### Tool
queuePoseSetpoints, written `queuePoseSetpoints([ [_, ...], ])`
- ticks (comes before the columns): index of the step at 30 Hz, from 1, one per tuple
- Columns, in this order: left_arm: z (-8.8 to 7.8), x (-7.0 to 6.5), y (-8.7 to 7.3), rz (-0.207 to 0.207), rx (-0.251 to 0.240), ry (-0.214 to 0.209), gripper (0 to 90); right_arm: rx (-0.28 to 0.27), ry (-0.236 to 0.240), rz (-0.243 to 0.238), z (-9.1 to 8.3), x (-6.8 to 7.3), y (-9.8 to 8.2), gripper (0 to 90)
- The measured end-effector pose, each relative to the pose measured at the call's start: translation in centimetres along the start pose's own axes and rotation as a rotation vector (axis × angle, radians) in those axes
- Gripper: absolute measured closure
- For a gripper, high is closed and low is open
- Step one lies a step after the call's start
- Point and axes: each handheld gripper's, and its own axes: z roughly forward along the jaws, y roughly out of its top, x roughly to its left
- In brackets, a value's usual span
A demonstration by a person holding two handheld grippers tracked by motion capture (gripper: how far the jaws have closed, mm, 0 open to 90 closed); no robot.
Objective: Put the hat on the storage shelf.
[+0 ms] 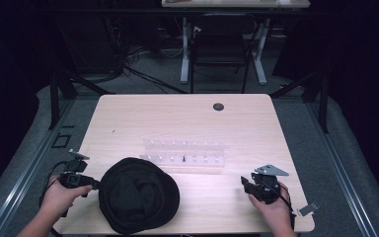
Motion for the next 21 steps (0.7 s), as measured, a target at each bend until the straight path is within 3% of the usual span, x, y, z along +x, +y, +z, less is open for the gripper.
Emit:
queuePoseSetpoints([
  [12, 0.70, 0.11, 0.15, -0.010, 0.036, -0.005, 65.0, 0.000, 0.004, 0.007, 0.06, 0.00, -0.01, 54.9],
  [21, 1.00, 0.21, 0.36, -0.020, 0.065, -0.036, 73.0, 0.003, 0.009, 0.010, 0.10, 0.01, -0.01, 54.9],
])
